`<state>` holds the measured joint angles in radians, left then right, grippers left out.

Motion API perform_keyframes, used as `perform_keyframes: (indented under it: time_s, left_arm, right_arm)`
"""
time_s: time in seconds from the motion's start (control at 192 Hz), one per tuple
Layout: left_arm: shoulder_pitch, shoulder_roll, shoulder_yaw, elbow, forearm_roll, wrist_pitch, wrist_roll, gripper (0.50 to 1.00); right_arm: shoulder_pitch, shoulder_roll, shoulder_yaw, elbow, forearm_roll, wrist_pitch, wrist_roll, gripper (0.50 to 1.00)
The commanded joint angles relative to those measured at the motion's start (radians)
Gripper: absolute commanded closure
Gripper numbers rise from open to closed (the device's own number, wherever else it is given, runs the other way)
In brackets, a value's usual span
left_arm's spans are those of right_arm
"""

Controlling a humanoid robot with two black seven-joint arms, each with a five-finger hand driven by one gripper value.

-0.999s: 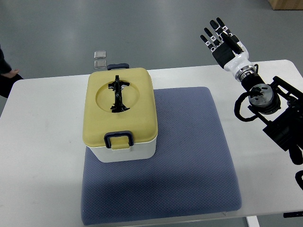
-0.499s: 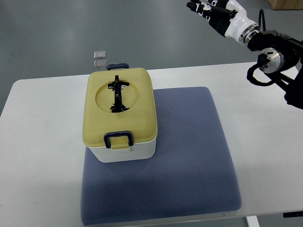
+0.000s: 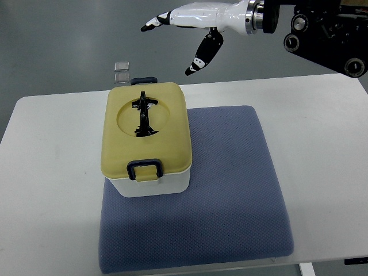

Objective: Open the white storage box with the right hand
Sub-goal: 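Move the right hand over the yellow lid of the white box, then lower the right hand onto the black lid handle and close fingers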

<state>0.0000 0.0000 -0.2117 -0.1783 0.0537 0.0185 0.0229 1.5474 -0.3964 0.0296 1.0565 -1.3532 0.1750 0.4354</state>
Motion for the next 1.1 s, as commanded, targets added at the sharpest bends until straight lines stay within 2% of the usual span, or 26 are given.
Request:
perform_keyframes:
  time_s: [0.0, 0.078, 0.562, 0.936, 1.02, 1.092]
  left_arm:
    - [0.0, 0.0, 0.0, -0.001, 0.0, 0.0, 0.0, 0.5]
    - [0.0, 0.0, 0.0, -0.001, 0.0, 0.0, 0.0, 0.5]
    - [0.0, 0.0, 0.0, 0.0, 0.0, 0.0, 0.0, 0.5]
    - [0.0, 0.0, 0.0, 0.0, 0.0, 0.0, 0.0, 0.5]
    - [0.0, 0.0, 0.0, 0.0, 0.0, 0.0, 0.0, 0.5]
    - [0.0, 0.0, 0.0, 0.0, 0.0, 0.0, 0.0, 0.5]
  right_arm:
    - [-0.003, 0.021, 0.001, 0.048, -0.153, -0.034, 0.045, 0.55]
    - [-0.012, 0.057, -0.002, 0.048, -0.216, -0.058, 0.049, 0.55]
    - [-0.087, 0.11, 0.0, 0.031, -0.254, -0.123, 0.045, 0.55]
    - [-0.145, 0.172, -0.002, -0.027, -0.29, -0.178, 0.04, 0.56]
    - [-0.151, 0.186, -0.002, -0.036, -0.29, -0.19, 0.037, 0.595]
    - [-0.151, 0.191, 0.0, -0.041, -0.29, -0.192, 0.037, 0.599]
